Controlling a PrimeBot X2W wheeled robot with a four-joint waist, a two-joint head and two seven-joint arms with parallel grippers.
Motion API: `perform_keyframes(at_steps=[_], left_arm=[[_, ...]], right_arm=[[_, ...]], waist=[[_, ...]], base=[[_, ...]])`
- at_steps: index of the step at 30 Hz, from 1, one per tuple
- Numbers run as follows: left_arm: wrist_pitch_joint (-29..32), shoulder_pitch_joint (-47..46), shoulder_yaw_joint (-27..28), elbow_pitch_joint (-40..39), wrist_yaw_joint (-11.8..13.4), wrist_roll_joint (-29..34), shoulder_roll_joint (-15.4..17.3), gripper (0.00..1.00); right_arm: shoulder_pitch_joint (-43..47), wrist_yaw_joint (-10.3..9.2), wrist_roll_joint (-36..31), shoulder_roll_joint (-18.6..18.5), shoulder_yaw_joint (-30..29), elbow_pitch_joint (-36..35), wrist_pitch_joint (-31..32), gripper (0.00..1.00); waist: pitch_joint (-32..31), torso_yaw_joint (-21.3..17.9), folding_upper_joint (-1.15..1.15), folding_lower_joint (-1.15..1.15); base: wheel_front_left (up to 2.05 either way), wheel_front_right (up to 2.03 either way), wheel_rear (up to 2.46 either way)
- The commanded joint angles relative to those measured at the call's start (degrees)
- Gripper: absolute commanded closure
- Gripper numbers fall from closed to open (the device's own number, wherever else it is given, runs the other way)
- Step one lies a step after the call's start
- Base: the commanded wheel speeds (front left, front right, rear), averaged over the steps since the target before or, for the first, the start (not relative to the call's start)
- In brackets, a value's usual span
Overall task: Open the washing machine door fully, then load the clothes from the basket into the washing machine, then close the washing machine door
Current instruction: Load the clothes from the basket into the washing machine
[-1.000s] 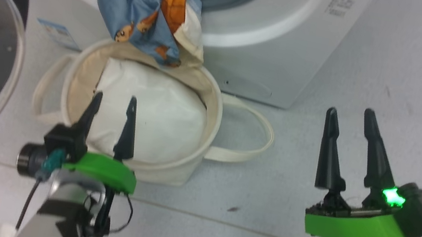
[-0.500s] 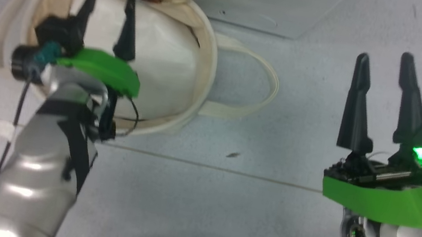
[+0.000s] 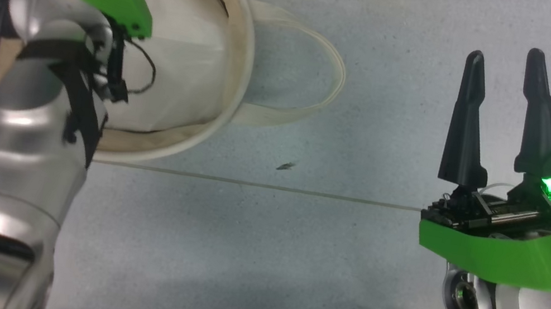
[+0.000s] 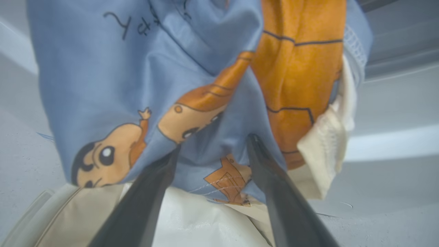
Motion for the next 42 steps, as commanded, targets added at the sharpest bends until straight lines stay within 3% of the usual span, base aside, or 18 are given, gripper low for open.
perform_keyframes(at_steps=[1,4,10,11,12,15,23,30,32,36,42], left_arm=[[-0.26,-1.17,1.31,-0.16,0.81,0.24,2.49,0.00],[-0.26,-3.68,2.05,2.14,1.57,0.39,3.10,0.00],[-0.26,-6.65,3.48,2.84,-0.09,-0.22,3.08,0.00],[-0.26,-6.80,3.83,2.76,-0.64,-0.48,3.00,0.05],[-0.26,-6.94,4.35,2.21,-1.88,-0.72,2.95,1.00],[-0.26,-6.82,4.91,0.87,-3.48,-0.92,2.83,1.00],[-0.26,-3.94,6.53,-5.15,-12.15,-1.06,1.80,1.00],[-0.26,-0.62,7.35,-9.72,-15.61,-0.08,1.04,1.00],[-0.26,-0.36,7.64,-12.07,-15.83,0.52,0.95,1.00],[-0.26,-0.40,8.87,-20.84,-13.09,4.97,0.93,1.00],[-0.26,-5.91,11.73,-28.08,-12.02,8.23,1.50,1.00]], right_arm=[[0.72,0.01,-0.13,0.41,1.37,-2.22,-0.26,0.00],[0.65,0.01,-0.11,0.50,1.57,-2.35,-0.26,0.00],[0.47,0.01,-0.26,0.61,1.86,-2.50,-0.26,0.00],[0.46,0.01,-0.25,0.63,1.93,-2.50,-0.26,0.00],[0.45,0.01,-0.28,0.66,2.00,-2.47,-0.26,0.00],[0.43,0.01,-0.32,0.67,1.96,-2.46,-0.26,0.00],[0.32,0.01,-0.43,0.37,2.07,-2.41,-0.26,0.00],[0.56,0.01,-0.38,0.14,2.31,-2.12,-0.26,0.00],[0.59,0.01,-0.33,0.10,2.55,-2.07,-0.26,0.00],[0.41,0.01,-0.13,0.15,2.72,-2.29,-0.26,0.00],[-0.13,0.01,0.04,0.34,3.37,-2.51,-0.26,0.00]], waist=[[0.92,-0.73,0.00,0.00],[1.94,-1.37,0.00,0.00],[3.07,-1.71,0.00,0.00],[3.10,-1.74,0.00,0.00],[3.13,-1.72,0.00,0.00],[3.15,-1.59,0.00,0.00],[2.33,-0.02,0.00,0.00],[0.26,1.54,0.00,0.00],[-0.19,1.70,0.00,0.00],[0.05,1.53,0.00,0.00],[2.82,0.06,0.00,0.00]], base=[[0.00,0.00,0.00],[0.00,0.00,0.00],[0.00,0.00,0.00],[0.00,0.00,0.00],[0.00,0.00,0.00],[0.00,0.00,0.00],[0.00,0.00,0.00],[0.00,0.00,0.00],[0.00,0.00,0.00],[0.00,0.00,0.00],[0.00,0.00,0.00]])
